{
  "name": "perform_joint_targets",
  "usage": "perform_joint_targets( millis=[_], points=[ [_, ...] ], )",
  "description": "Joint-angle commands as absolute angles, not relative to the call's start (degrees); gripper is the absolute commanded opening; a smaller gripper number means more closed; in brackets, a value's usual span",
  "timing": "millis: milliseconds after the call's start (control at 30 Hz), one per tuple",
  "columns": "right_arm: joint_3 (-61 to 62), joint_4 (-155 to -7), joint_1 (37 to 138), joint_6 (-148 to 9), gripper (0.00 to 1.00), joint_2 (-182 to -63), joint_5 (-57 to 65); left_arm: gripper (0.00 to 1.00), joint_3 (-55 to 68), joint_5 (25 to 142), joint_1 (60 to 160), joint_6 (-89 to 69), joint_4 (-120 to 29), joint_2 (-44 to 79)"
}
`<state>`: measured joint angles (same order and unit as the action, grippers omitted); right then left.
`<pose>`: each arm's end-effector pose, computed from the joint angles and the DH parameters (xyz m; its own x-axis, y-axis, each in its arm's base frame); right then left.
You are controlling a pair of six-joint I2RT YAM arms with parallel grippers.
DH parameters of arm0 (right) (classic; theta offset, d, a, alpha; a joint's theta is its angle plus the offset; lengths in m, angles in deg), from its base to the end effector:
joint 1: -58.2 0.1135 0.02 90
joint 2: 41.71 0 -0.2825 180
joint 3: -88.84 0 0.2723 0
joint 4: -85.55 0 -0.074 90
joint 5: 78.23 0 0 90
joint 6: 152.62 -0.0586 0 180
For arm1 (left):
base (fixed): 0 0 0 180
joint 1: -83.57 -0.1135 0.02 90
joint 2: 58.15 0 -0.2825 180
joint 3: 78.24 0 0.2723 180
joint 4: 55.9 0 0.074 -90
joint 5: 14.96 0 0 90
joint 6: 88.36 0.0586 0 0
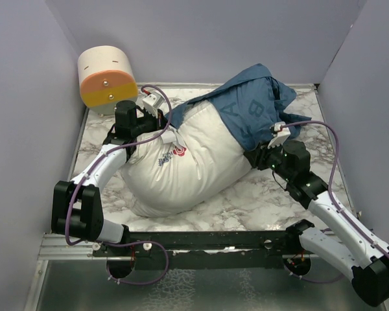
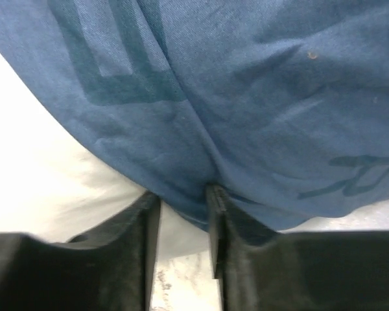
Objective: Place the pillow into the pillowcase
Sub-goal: Stuff the pillow into the pillowcase.
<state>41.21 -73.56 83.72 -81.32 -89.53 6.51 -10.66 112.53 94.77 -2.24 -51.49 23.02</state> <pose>0.2017 0.1023 0.2743 -0.4697 0.1295 -0.8733 -0.3754 0.8660 0.3304 0.3422 -0.1041 0.2914 -0.3513 0.0148 -0.9362 0.6998 0.6685 -0.2520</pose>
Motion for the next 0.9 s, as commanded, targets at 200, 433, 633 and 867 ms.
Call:
perform_joint_targets(
  millis=[200,433,633,867],
  points=[
    [39.2,-72.9,84.0,-79.3,0.04,-89.3,10.4,0.0,-10.1,111.3,95.9,-0.7,-50.0,23.2],
    [41.4,-79.8,84.1,-77.3,0.01,-87.5,-5.4,0.0,-10.1,111.2,95.9,-0.8,-49.9,23.1],
    [40.4,-83.9,84.3,-76.6,0.01,-89.6,-16.7,0.0,-10.1,111.2,95.9,-0.8,-49.9,23.1],
    [32.6,-90.4,89.7,-77.4,0.01,-98.8,-26.6,0.0,-10.1,110.9,96.0,-0.8,-49.8,23.3]
  ],
)
